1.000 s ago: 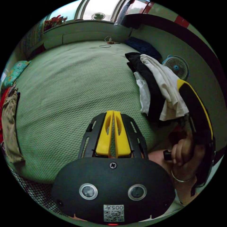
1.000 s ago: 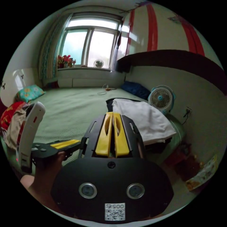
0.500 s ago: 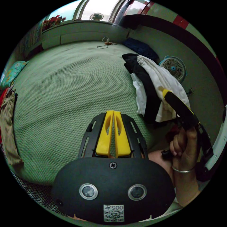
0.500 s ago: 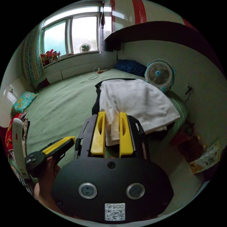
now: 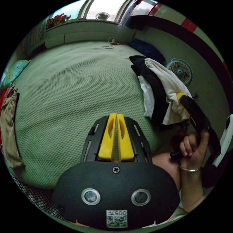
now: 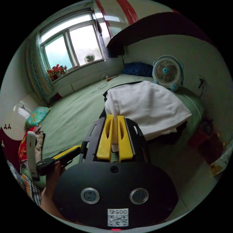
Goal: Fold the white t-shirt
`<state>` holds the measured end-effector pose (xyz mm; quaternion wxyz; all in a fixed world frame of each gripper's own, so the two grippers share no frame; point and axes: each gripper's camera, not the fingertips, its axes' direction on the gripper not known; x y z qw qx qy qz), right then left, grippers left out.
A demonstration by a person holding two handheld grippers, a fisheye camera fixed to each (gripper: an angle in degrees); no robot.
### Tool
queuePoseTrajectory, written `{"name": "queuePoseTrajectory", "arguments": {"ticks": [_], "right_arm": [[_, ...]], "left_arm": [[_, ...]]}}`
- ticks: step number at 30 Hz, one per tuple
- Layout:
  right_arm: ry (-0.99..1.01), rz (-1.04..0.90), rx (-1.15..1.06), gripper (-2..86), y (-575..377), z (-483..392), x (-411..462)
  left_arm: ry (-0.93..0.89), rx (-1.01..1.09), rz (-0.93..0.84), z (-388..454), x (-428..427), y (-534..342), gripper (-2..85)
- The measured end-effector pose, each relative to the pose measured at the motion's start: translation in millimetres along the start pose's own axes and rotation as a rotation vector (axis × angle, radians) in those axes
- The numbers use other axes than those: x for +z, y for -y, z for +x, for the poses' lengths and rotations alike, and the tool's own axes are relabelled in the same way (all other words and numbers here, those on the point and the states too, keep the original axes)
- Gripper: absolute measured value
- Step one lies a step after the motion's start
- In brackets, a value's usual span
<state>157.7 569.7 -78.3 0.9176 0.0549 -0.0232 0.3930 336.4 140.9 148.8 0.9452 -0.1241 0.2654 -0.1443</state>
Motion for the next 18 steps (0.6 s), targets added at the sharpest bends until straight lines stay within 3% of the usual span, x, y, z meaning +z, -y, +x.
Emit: {"name": "queuePoseTrajectory", "arguments": {"ticks": [18], "right_arm": [[0.152, 0.013, -0.034, -0.8, 2.4, -20.2, 21.6]], "left_arm": [[-0.013, -0.121, 0.053, -104.8, -77.2, -26.4, -0.6]]}}
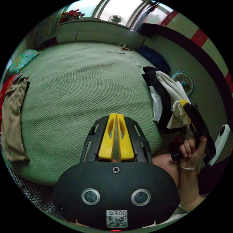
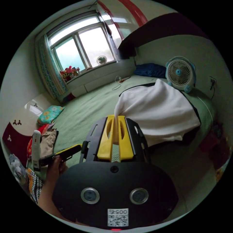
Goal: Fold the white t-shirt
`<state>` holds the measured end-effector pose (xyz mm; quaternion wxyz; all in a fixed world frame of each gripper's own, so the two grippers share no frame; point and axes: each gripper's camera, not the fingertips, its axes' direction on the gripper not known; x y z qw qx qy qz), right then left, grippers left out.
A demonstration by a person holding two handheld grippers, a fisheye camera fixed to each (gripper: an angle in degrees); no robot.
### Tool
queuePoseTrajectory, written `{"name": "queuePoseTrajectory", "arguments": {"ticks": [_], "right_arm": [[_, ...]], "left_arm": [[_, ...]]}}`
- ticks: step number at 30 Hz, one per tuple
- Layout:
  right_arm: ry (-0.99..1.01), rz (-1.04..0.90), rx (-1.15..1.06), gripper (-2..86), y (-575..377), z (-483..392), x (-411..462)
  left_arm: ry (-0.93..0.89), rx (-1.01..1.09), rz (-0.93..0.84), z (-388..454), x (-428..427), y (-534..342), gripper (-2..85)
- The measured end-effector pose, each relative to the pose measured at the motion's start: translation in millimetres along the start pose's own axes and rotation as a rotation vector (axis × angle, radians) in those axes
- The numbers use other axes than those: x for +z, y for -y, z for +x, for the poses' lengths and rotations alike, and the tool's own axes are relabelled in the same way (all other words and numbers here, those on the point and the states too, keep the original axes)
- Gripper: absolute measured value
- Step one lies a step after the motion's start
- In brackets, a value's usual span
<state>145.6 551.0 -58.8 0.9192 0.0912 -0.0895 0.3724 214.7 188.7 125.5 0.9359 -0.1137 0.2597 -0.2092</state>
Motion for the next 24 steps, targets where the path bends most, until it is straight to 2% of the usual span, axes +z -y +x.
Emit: {"name": "queuePoseTrajectory", "arguments": {"ticks": [7, 14, 24], "right_arm": [[0.086, -0.054, -0.112, -1.4, 0.3, -43.1, 23.5], [0.198, -0.144, -0.154, -1.4, 0.9, -88.8, 53.1], [0.347, -0.278, -0.206, -1.1, -5.1, -159.2, 92.4]], "left_arm": [[-0.089, -0.100, 0.046, -52.6, -41.3, -12.0, -0.7], [-0.021, -0.094, 0.053, -85.7, -76.3, -24.4, -0.6], [0.034, -0.191, 0.074, -161.9, -137.2, -53.9, -0.6]]}}
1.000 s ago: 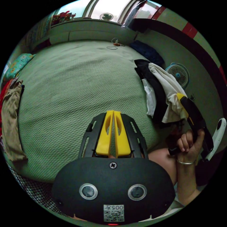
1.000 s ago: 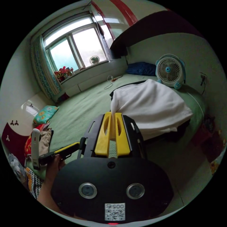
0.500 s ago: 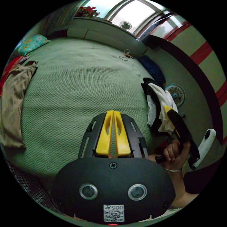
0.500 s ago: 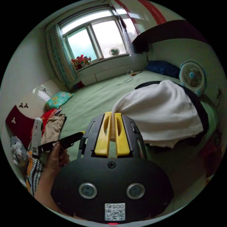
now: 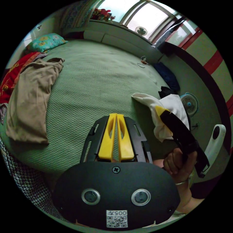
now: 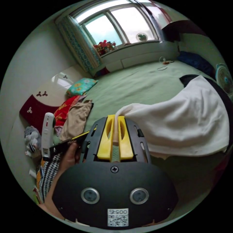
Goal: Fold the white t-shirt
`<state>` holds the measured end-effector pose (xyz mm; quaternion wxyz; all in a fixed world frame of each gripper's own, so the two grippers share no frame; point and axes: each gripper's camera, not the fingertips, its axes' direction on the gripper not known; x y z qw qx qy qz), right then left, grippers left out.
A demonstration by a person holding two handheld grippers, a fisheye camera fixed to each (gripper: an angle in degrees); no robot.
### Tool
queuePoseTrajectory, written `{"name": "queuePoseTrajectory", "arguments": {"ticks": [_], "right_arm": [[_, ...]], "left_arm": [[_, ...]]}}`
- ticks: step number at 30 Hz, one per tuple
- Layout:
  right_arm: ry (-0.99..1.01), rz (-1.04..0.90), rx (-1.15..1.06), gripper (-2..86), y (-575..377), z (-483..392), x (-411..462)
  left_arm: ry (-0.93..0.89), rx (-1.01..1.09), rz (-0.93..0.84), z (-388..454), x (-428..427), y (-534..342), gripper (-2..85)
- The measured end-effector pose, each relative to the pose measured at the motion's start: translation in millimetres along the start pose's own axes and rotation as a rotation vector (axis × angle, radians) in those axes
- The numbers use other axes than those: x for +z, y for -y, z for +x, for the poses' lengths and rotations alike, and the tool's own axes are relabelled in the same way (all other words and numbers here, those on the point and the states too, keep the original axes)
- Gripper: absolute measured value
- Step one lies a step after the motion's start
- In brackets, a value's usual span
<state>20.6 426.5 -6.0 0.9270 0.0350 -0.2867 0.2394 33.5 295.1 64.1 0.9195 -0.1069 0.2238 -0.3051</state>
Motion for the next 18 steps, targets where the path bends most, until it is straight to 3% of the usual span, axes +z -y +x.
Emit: {"name": "queuePoseTrajectory", "arguments": {"ticks": [13, 18], "right_arm": [[0.220, -0.189, -0.092, 0.8, 7.2, -88.9, 74.8], [0.190, -0.197, -0.094, 2.3, 6.8, -106.8, 84.1]], "left_arm": [[0.084, -0.168, 0.044, -95.0, -71.2, -23.8, -0.6], [0.126, -0.182, 0.043, -113.3, -88.6, -32.4, -0.7]]}}
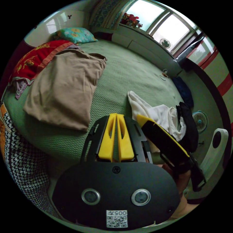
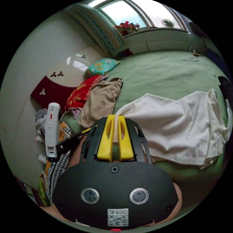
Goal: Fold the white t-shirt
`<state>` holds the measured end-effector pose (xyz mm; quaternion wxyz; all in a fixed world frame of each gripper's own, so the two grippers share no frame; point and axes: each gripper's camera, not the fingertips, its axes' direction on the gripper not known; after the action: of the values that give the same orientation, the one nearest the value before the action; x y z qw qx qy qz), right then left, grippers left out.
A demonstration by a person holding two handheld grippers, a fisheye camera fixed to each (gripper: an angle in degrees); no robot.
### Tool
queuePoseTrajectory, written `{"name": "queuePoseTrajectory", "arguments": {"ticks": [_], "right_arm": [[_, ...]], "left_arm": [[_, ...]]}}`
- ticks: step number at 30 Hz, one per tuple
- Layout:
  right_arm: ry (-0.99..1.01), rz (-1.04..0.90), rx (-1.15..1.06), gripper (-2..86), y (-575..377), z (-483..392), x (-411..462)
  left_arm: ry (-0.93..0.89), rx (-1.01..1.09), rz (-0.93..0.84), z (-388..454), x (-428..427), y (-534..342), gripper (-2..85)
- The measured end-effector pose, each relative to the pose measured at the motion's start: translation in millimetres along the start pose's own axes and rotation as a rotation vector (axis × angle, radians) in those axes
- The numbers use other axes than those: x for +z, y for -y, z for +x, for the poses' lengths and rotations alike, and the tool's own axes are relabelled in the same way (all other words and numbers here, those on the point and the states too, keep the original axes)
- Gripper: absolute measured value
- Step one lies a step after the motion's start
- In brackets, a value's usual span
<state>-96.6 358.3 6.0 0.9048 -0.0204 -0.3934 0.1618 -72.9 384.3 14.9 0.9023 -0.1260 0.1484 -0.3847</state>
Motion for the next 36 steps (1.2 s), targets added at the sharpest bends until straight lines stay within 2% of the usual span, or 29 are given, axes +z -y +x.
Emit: {"name": "queuePoseTrajectory", "arguments": {"ticks": [4, 7, 10, 14, 17, 20, 24, 28, 30, 36], "right_arm": [[0.027, -0.044, -0.007, 5.2, 6.6, 1.2, 3.9], [0.063, -0.139, -0.107, 9.1, 10.3, -3.6, 10.3], [-0.001, -0.203, -0.214, 11.2, 9.1, -8.7, 9.2], [-0.158, -0.044, -0.288, 10.6, 1.8, -0.2, -26.0], [-0.205, 0.053, -0.241, 10.9, -0.7, 25.6, -54.2], [-0.306, 0.100, -0.180, 11.6, -3.0, 59.0, -78.3], [-0.304, 0.068, -0.065, 12.1, -7.4, 101.9, -100.9], [-0.310, 0.117, 0.017, 11.7, -19.1, 132.1, -128.7], [-0.343, 0.122, 0.022, 11.4, -24.0, 138.4, -134.4], [-0.471, -0.012, -0.045, 13.0, -31.1, 142.2, -122.1]], "left_arm": [[0.057, 0.007, 0.025, -9.5, -13.9, -3.7, -0.7], [0.072, 0.018, 0.048, -11.5, -22.9, -6.4, -0.7], [0.080, 0.037, 0.055, -10.1, -28.7, -9.0, -0.6], [-0.006, 0.122, 0.009, -4.0, -29.6, -11.6, -0.3], [-0.050, 0.243, -0.030, 7.0, -28.2, -16.9, 0.7], [-0.037, 0.386, -0.084, 20.7, -25.5, -25.5, 4.0], [-0.031, 0.494, -0.172, 31.7, -19.4, -35.1, 7.0], [0.079, 0.423, -0.133, 28.3, -22.7, -36.5, 10.8], [0.074, 0.370, -0.099, 20.0, -27.6, -36.0, 12.9], [0.041, 0.301, -0.098, -8.7, -39.8, -36.5, 16.8]]}}
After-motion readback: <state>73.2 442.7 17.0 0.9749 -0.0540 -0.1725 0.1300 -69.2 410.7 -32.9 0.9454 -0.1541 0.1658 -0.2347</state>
